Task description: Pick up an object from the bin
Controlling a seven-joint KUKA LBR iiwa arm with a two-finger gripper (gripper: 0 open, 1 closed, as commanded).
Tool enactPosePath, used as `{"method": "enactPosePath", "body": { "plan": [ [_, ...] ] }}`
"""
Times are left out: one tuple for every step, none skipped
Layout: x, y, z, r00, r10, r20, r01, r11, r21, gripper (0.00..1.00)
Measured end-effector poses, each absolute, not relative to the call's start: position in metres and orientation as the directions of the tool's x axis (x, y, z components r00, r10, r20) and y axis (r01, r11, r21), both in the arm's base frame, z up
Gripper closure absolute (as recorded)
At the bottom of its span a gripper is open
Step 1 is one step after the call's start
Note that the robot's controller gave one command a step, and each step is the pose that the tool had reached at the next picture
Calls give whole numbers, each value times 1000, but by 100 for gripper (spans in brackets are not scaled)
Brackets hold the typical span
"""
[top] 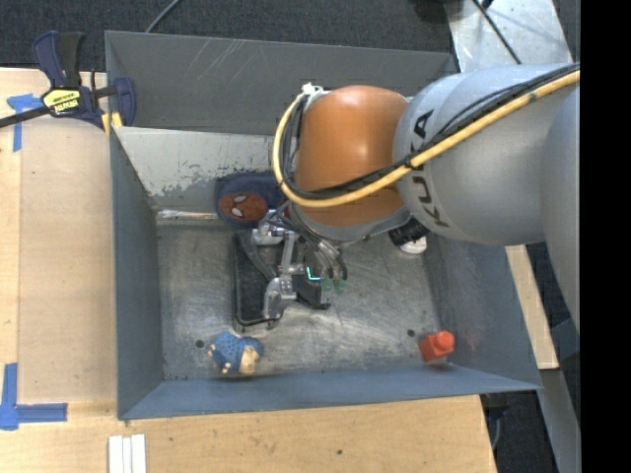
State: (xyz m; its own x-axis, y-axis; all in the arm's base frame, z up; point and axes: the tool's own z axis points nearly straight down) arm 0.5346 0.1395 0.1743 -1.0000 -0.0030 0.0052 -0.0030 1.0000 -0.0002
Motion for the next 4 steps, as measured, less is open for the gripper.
{"method": "enactPosePath", "body": {
  "plan": [
    [540, 126, 121, -1000, 18, -24, 18, 1000, 6, 0],
    [552, 124, 116, -1000, 4, -30, 4, 1000, 9, 0],
    [548, 134, 176, -989, -146, -9, -146, 989, 1, 0],
    [549, 139, 116, -917, -398, -30, -398, 917, 1, 0]
  ]
}}
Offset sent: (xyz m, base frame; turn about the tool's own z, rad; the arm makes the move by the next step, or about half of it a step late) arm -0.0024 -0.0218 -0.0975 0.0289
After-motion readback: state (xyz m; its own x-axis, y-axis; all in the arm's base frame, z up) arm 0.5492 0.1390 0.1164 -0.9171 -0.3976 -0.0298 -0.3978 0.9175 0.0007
